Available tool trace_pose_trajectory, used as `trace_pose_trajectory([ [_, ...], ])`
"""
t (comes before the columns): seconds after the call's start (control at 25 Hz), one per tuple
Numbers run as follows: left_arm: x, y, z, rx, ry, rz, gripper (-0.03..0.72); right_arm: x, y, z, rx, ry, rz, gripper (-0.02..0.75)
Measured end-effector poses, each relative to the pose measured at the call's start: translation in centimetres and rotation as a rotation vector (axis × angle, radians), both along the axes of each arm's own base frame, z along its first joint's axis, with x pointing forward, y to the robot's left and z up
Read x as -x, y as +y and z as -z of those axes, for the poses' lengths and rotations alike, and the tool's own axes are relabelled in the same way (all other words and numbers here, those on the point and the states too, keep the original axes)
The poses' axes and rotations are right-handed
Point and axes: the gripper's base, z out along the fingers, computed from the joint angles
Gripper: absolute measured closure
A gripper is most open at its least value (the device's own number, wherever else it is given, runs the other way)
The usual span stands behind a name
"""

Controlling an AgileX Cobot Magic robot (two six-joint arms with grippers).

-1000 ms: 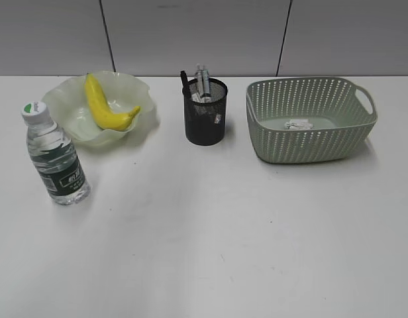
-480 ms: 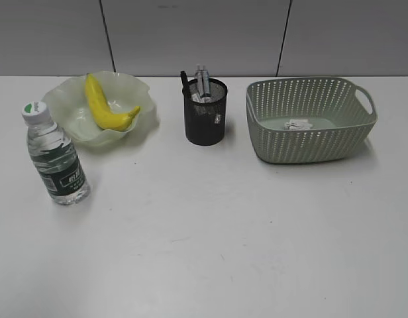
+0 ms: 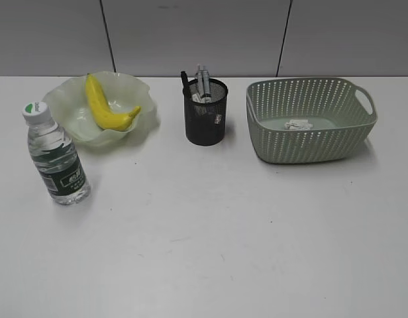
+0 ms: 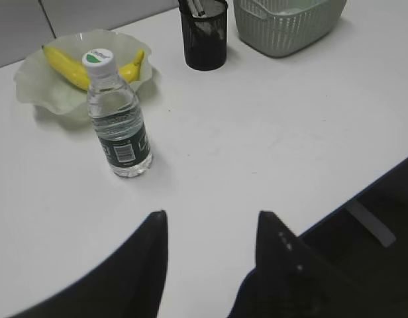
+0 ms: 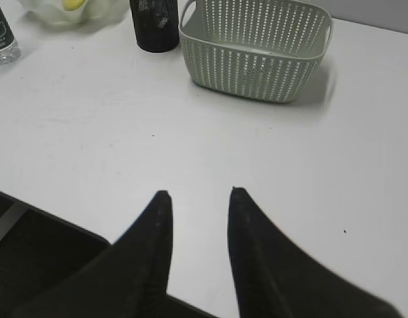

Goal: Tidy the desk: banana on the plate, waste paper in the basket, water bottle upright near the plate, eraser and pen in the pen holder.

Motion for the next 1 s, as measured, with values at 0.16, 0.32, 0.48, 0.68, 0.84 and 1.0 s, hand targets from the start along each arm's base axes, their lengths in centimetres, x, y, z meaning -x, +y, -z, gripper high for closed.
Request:
trace_pose_trajectory([
  [0.16, 0.32, 0.22, 0.17, 0.006, -0.013, -0.001, 0.364, 0.0, 0.0, 0.0, 0.0, 0.0, 0.0, 0.494],
  [0.32, 0.32, 0.23, 0.19, 0.006, -0.014, -0.002, 0.367, 0.0, 0.0, 0.0, 0.0, 0.0, 0.0, 0.496],
  [0.48, 0.34, 0.2, 0.19, 0.009, -0.012, 0.001, 0.369, 0.0, 0.0, 0.0, 0.0, 0.0, 0.0, 0.496],
  [0.68, 0.37, 0.17, 0.19, 0.013, -0.009, 0.004, 0.369, 0.0, 0.0, 0.0, 0.0, 0.0, 0.0, 0.496],
  [0.84, 0.37, 0.17, 0.19, 0.013, -0.009, 0.004, 0.374, 0.0, 0.0, 0.0, 0.0, 0.0, 0.0, 0.496],
  [1.0, 0.37, 0.17, 0.19, 0.013, -0.009, 0.004, 0.377, 0.0, 0.0, 0.0, 0.0, 0.0, 0.0, 0.496],
])
